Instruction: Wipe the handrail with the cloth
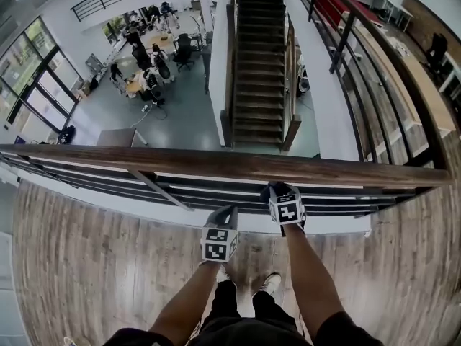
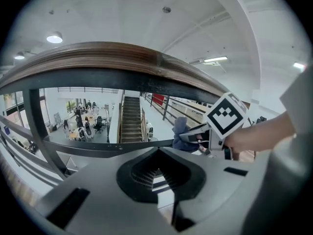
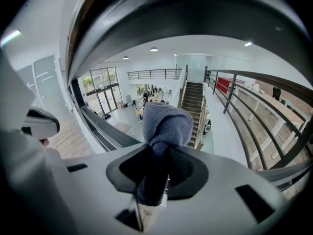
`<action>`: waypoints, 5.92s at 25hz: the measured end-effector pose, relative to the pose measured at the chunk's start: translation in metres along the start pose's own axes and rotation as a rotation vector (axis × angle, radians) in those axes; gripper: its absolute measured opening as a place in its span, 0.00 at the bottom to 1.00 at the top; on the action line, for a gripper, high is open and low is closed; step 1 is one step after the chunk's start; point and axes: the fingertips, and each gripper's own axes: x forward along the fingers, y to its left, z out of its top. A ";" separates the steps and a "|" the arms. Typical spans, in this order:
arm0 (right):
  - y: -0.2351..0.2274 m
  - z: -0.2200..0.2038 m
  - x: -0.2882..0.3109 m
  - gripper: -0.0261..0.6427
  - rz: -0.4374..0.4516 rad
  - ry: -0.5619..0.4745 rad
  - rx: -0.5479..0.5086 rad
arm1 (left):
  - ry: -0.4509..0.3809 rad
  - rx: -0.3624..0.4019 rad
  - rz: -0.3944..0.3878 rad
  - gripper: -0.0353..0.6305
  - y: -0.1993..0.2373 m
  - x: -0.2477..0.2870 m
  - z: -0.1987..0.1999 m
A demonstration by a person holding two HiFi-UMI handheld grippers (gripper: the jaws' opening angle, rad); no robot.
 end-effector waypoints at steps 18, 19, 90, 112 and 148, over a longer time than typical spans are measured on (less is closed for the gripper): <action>-0.205 -0.066 -0.077 0.19 -0.065 -0.033 0.091 | 0.031 0.131 -0.105 0.05 -0.209 0.075 0.017; -0.216 -0.069 -0.082 0.19 -0.073 -0.038 0.091 | 0.030 0.137 -0.111 0.05 -0.219 0.079 0.018; -0.629 -0.207 -0.276 0.18 -0.355 -0.066 -0.034 | 0.106 0.120 -0.156 0.05 -0.570 0.222 0.027; -0.111 -0.142 -0.155 0.18 0.017 -0.098 -0.145 | 0.007 -0.145 0.099 0.05 -0.195 0.022 -0.040; 0.379 -0.018 0.185 0.18 0.377 -0.128 -0.215 | -0.076 -0.158 0.364 0.05 0.333 -0.038 -0.175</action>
